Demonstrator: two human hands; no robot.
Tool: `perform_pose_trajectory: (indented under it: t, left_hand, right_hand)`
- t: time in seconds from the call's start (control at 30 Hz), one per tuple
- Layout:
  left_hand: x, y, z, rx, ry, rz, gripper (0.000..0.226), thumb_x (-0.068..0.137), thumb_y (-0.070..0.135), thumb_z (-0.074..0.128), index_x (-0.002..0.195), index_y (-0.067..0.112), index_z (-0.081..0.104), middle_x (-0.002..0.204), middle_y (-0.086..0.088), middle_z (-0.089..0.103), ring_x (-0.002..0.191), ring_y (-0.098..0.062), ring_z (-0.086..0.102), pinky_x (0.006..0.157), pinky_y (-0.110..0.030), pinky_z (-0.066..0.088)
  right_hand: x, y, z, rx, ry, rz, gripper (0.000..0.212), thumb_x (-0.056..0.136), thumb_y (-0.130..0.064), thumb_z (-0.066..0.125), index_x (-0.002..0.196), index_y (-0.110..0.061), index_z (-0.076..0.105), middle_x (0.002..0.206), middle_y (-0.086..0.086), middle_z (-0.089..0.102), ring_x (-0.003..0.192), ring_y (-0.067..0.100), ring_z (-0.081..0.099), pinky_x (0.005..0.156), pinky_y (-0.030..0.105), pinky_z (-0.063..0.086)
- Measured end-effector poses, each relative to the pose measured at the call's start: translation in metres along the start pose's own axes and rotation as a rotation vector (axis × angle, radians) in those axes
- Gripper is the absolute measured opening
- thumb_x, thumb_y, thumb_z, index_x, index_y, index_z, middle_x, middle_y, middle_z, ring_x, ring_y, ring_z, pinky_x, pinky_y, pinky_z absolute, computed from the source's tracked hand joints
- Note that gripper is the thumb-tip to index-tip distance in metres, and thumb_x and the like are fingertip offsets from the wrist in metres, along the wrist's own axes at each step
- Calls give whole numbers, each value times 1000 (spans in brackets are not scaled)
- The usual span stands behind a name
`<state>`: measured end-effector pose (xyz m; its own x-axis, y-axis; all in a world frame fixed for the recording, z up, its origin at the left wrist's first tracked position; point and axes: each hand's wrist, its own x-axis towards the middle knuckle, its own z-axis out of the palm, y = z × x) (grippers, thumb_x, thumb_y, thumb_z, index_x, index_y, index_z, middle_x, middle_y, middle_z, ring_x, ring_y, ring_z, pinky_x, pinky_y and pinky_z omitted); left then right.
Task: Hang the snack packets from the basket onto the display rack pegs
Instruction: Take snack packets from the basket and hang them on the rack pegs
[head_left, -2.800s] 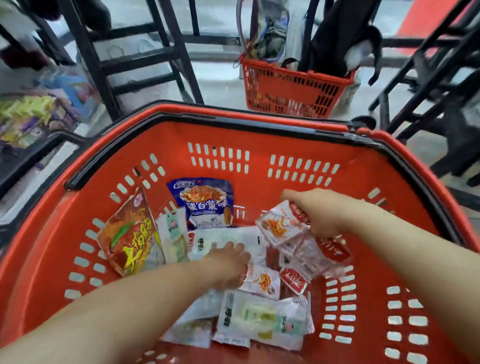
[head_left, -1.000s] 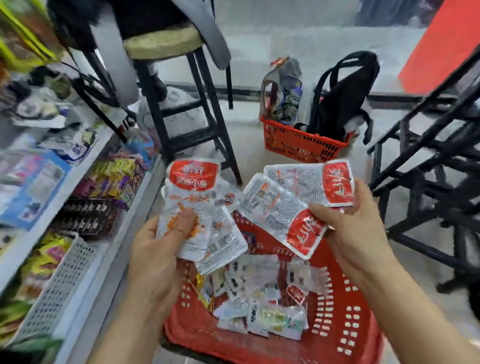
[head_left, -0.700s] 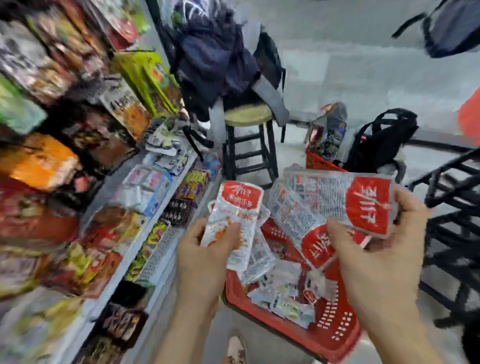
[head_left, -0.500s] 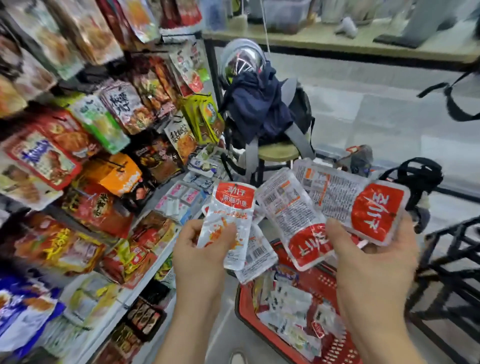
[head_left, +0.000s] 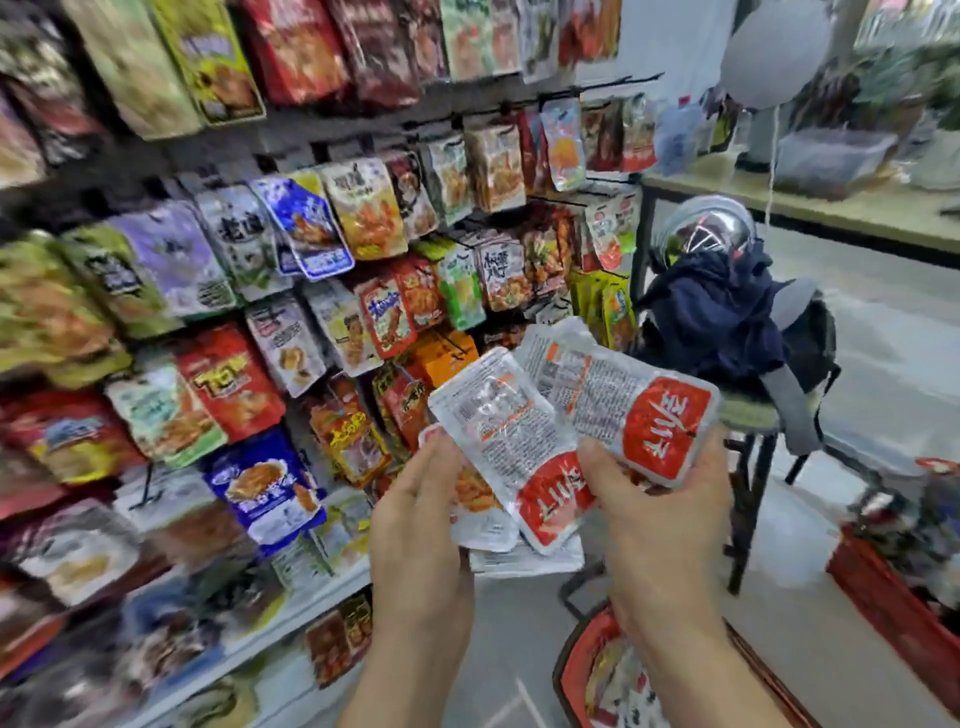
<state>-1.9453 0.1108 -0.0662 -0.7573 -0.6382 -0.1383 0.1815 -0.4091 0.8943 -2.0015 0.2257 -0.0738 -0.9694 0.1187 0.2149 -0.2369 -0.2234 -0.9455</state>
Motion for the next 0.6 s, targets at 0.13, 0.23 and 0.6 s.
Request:
perform_pose_trajectory:
  t: [0.13, 0.23, 0.6]
  left_hand:
    - [-12, 29, -25, 99, 171, 156, 75, 58, 51, 87, 122, 20, 63, 120, 7, 69, 112, -16, 64, 91, -42, 54]
    - [-19, 47, -53, 133, 256, 226, 36, 73, 10, 79, 107, 19, 70, 93, 2, 76, 81, -18, 73, 62, -30, 57]
    - [-76, 121, -209, 112, 481, 393, 28, 72, 5, 79, 85, 29, 71, 98, -1, 73, 81, -19, 71, 69, -36, 56]
  right_hand:
    - [-25, -8, 40, 58, -147, 26, 33, 82, -2, 73, 106, -21, 62, 88, -6, 72, 79, 5, 69, 65, 15, 53]
    - [-46, -12, 67, 62, -255, 30, 22, 84, -1, 70, 89, -23, 65, 81, -10, 72, 71, 3, 67, 61, 15, 50]
    - [-167, -41, 165, 119, -507, 107, 51, 72, -47, 67, 73, 3, 57, 57, 5, 58, 51, 10, 50, 48, 23, 42]
